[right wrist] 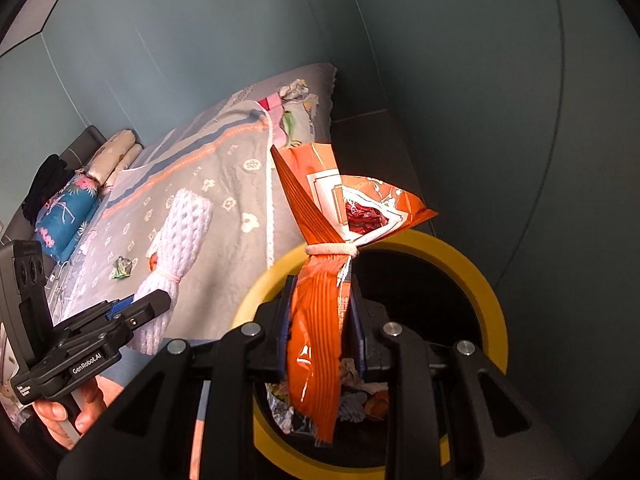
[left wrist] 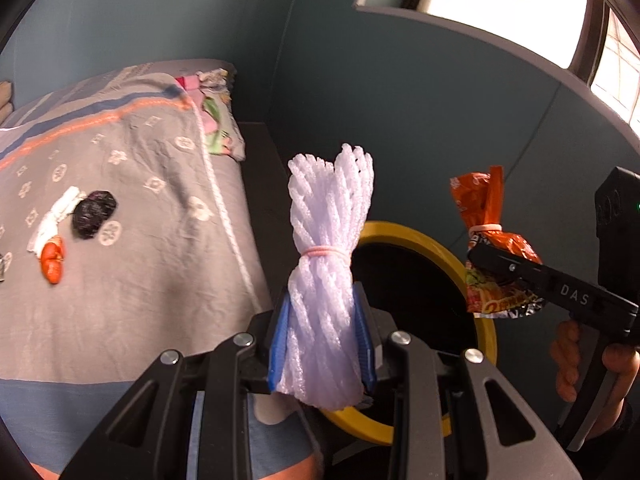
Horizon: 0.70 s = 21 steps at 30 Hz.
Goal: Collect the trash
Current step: 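Carry the lilac foam net and orange wrapper with both tools over the bin, then open both tools over the bin, dropping the foam net and wrapper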
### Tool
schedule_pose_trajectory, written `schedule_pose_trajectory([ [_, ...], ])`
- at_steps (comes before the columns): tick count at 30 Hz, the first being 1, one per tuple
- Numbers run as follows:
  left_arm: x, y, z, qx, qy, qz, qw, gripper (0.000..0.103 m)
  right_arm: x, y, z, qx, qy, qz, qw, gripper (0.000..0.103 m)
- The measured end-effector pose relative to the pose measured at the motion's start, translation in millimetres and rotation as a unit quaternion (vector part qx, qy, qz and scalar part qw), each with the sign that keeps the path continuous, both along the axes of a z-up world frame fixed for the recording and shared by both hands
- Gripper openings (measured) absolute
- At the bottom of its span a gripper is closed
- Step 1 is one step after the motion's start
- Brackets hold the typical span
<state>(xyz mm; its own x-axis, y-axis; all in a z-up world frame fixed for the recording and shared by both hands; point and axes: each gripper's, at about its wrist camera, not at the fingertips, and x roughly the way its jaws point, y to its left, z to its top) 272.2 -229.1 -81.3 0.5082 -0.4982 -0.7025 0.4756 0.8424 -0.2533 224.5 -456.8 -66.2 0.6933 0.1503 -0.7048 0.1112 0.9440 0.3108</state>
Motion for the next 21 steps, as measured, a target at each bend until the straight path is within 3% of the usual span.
schedule_pose_trajectory([
  [13,0.4,-27.2,-30.0,0.004,0.024,-0.031,0.9992,0.029,-18.2,-12.1,-30.1,0.005,0.026,-0.022,0.999,0.027],
  [15,-0.2,-26.1,-29.3,0.001,0.022,-0.033,0.9992,0.033,-19.7,-12.2,-31.0,0.003,0.025,-0.028,0.999,0.028],
  [19,-3.1,-16.2,-24.5,-0.008,0.014,-0.025,0.9996,0.057,-23.8,-15.9,-29.3,0.001,0.022,-0.044,0.999,0.041],
  [21,-3.3,-10.7,-21.4,-0.016,0.012,-0.021,0.9996,0.062,-25.3,-18.3,-28.6,0.003,0.021,-0.053,0.998,0.045],
])
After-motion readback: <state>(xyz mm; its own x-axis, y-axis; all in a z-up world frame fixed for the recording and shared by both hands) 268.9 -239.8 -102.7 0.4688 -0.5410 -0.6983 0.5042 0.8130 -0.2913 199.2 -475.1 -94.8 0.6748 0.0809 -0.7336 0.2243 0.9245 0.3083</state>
